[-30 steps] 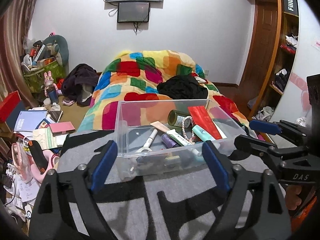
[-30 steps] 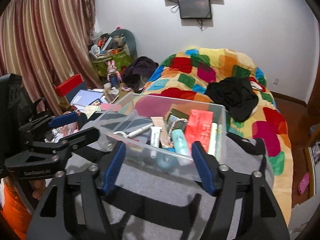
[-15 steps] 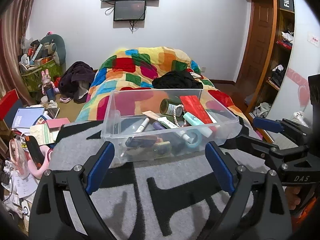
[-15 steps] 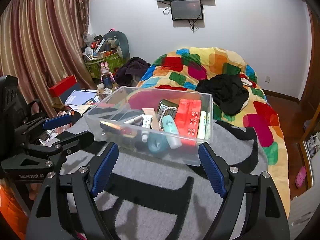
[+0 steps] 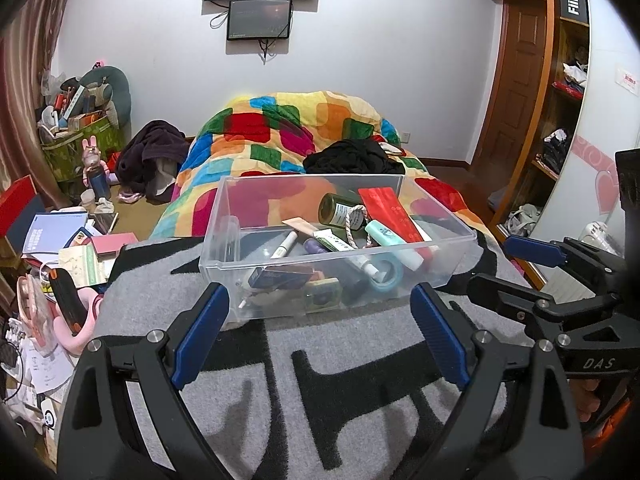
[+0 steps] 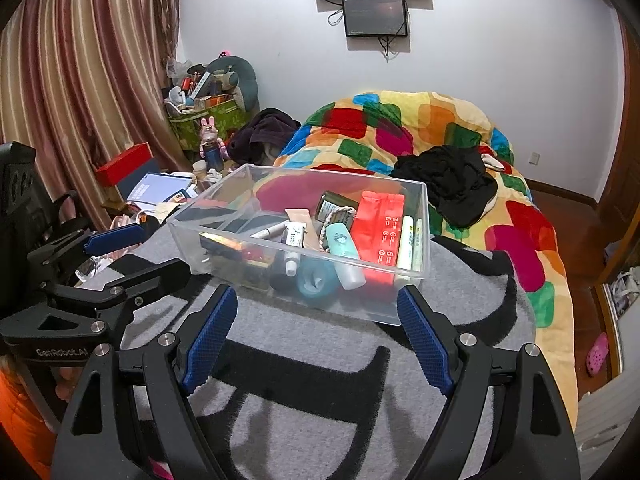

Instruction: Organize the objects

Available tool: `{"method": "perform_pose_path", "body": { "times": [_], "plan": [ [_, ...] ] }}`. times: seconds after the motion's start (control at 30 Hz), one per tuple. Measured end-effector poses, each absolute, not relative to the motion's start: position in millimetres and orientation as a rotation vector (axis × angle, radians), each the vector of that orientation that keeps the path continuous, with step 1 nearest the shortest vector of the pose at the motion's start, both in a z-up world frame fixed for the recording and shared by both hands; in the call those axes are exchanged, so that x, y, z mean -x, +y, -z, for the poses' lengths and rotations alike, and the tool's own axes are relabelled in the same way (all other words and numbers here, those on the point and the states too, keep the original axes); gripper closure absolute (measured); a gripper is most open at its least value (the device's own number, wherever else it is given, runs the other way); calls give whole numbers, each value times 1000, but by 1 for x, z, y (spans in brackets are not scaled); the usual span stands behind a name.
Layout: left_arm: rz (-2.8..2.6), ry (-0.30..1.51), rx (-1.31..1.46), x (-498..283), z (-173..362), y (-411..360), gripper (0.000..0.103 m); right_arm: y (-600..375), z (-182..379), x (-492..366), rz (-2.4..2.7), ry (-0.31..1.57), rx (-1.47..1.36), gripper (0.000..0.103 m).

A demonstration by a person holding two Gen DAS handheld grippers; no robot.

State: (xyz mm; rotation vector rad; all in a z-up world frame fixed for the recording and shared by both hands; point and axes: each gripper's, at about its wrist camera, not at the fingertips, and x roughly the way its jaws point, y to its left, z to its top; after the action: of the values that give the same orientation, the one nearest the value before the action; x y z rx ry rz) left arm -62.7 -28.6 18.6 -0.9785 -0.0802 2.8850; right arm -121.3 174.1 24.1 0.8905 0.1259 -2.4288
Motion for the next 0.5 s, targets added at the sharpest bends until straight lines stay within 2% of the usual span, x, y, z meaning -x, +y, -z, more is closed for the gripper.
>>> {"method": "perform_pose_path", "body": {
  "times": [0.5],
  "plan": [
    [-2895, -74, 971, 60, -23, -30, 10, 177, -25, 121, 2437, 109, -887, 23]
  ]
}}
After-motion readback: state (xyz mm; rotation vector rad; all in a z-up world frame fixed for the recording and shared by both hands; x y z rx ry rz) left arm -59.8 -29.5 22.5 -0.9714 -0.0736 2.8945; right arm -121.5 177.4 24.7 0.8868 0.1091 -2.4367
